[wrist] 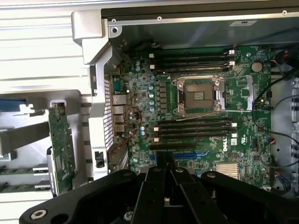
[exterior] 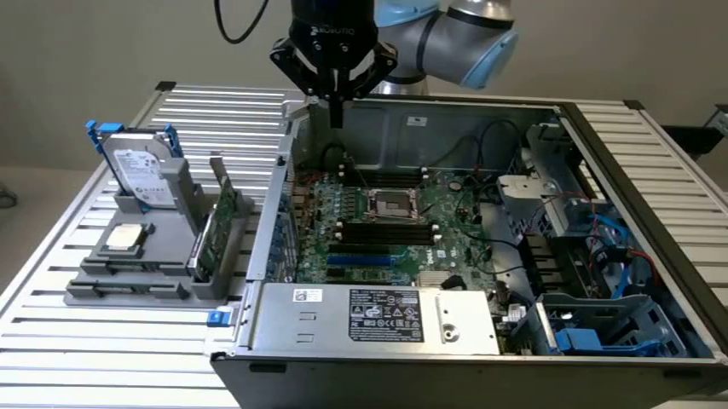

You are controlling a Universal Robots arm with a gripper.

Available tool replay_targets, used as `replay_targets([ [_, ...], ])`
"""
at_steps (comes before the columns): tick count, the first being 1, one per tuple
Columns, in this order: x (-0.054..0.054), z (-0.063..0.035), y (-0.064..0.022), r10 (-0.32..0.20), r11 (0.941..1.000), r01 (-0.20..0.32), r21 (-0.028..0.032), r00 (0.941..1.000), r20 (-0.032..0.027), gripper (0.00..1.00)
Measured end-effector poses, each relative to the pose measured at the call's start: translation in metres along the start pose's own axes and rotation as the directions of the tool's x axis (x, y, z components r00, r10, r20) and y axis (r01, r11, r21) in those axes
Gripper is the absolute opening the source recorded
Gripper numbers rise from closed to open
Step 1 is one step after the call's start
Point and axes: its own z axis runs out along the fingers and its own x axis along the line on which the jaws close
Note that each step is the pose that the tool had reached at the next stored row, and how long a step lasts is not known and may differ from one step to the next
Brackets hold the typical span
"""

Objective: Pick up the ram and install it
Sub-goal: 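Reach for the ram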

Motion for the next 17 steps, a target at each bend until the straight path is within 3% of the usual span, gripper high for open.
replay_targets([
  [10,0.045,-0.0006,-0.0037,0.0,1.0,0.0,-0.0002,1.0,0.0002,0.11],
  [17,0.074,-0.0002,-0.0106,0.0,1.0,0.0,0.0001,1.0,0.0001,0.11],
])
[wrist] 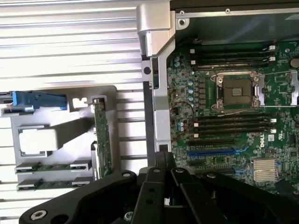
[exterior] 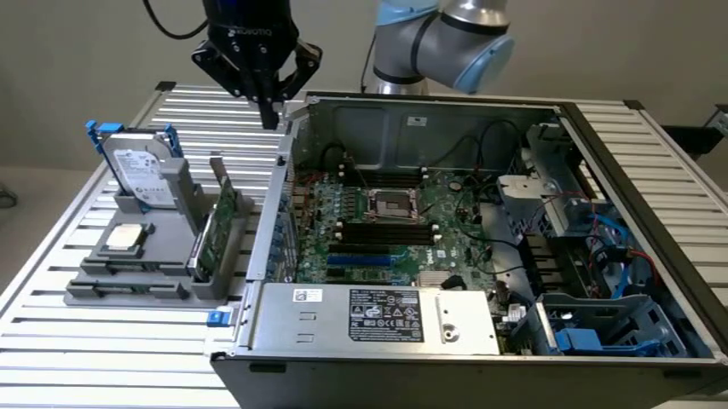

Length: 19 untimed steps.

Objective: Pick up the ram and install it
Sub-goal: 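Reach for the ram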

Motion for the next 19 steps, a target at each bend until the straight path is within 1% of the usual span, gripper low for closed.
replay_targets([
  [7,0.023,0.0016,-0.0092,0.0,1.0,0.0,-0.0001,1.0,0.0001,0.11],
  [19,0.067,0.0048,-0.0255,0.0,1.0,0.0,-0.0001,1.0,0.0001,0.11],
])
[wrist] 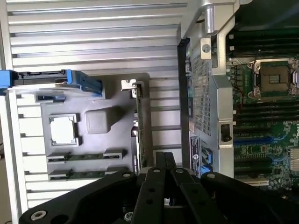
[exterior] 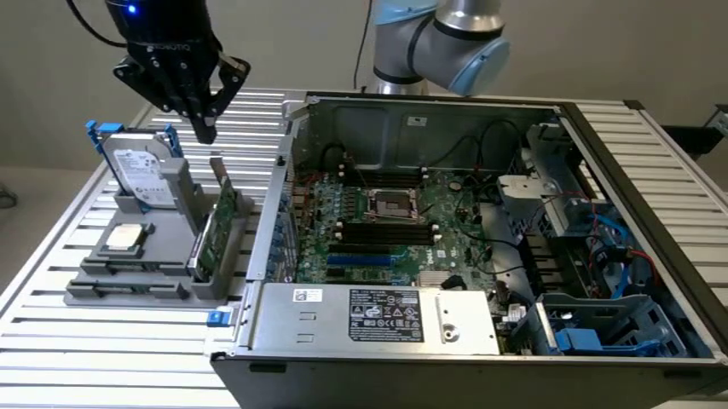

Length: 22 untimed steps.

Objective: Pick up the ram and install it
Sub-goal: 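Reach for the ram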

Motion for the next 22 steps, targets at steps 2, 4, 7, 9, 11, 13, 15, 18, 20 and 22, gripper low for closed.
replay_targets([
  [2,0.008,0.0005,-0.0028,0.0,1.0,0.0,0.0001,1.0,-0.0001,0.11],
  [4,0.015,0.0011,-0.0055,0.0,1.0,0.0,0.0,1.0,0.0,0.11],
  [7,0.026,0.0018,-0.0094,0.0,1.0,0.0,0.0,1.0,0.0,0.11],
  [9,0.033,0.0022,-0.0121,0.0,1.0,0.0,0.0001,1.0,-0.0001,0.11],
  [11,0.041,0.0027,-0.0147,0.0,1.0,0.0,0.0001,1.0,0.0,0.11],
  [13,0.048,0.0032,-0.0173,0.0,1.0,0.0,0.0001,1.0,0.0,0.11],
  [15,0.055,0.0037,-0.02,0.0,1.0,0.0,0.0001,1.0,0.0,0.11],
  [18,0.066,0.0045,-0.024,0.0,1.0,0.0,0.0001,1.0,-0.0001,0.11],
  [20,0.073,0.005,-0.0267,0.0,1.0,0.0,0.0001,1.0,-0.0001,0.11],
  [22,0.08,0.0055,-0.0298,0.0,1.0,0.0,0.0,1.0,-0.0001,0.11],
])
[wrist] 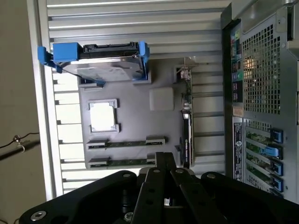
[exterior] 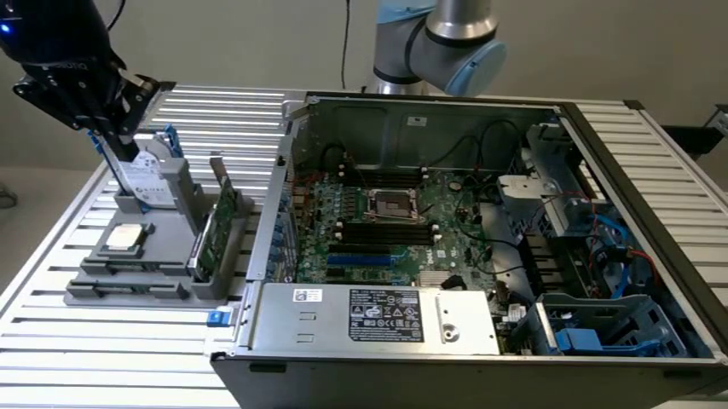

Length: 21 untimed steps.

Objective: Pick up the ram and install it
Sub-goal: 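Reach for the ram, then pick up the ram and move it above insertion slot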

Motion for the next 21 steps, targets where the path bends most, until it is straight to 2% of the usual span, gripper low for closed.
replay_targets([
  [7,0.011,0.0005,-0.0161,0.0,1.0,0.0,0.0003,1.0,-0.0036,0.11],
  [21,0.011,0.0005,-0.0163,0.0,1.0,0.0,0.0004,1.0,-0.0039,0.11],
])
